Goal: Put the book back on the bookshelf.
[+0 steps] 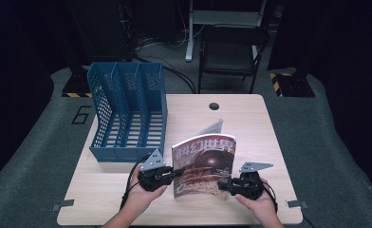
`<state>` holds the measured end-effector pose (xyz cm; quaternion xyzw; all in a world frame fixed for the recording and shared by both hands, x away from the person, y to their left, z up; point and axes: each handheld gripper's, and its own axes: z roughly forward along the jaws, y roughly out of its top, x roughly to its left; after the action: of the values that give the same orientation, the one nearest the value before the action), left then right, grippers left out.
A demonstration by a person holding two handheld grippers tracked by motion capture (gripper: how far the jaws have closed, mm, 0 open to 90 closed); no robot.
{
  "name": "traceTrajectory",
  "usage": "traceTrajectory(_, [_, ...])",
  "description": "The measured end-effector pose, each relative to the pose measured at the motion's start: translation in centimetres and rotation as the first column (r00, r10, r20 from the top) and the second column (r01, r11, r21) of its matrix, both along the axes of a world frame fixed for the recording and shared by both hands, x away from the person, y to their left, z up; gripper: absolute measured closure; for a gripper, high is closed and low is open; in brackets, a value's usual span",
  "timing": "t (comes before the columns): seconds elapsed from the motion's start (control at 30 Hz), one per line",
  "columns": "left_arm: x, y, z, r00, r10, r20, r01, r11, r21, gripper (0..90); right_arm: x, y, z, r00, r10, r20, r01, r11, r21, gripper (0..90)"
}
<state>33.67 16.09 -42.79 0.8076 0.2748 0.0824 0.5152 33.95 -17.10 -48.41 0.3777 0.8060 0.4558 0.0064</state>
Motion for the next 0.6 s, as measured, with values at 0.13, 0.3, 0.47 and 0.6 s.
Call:
traceTrajectory(0.13, [-0.1,-0.04,-0.01,0.9999,0.002,0.011,-0.002,1.0,0.002,83.6,0.03,0.42,-0.44,0.9997,-0.005,-0.024,0.004,0.9986,-0.052,70.4])
traceTrajectory(0.3, [-0.2,-0.04,0.03,0.9999,-0.005,0.01,0.005,1.0,0.002,83.5,0.18,0.42,-0.73,0.9994,-0.005,-0.034,0.003,0.9982,-0.06,73.2])
traceTrajectory(0.47, [-0.25,-0.04,0.08,0.9999,-0.011,0.005,0.011,0.9999,0.002,83.5,0.14,0.56,-0.74,0.9993,-0.02,-0.031,0.018,0.9981,-0.059,76.9])
traceTrajectory(0.6, [-0.23,0.05,0.13,0.9999,-0.01,0.0,0.01,0.9999,0.004,83.6,0.02,0.94,-0.57,0.9995,-0.03,0.005,0.03,0.9967,-0.075,80.6])
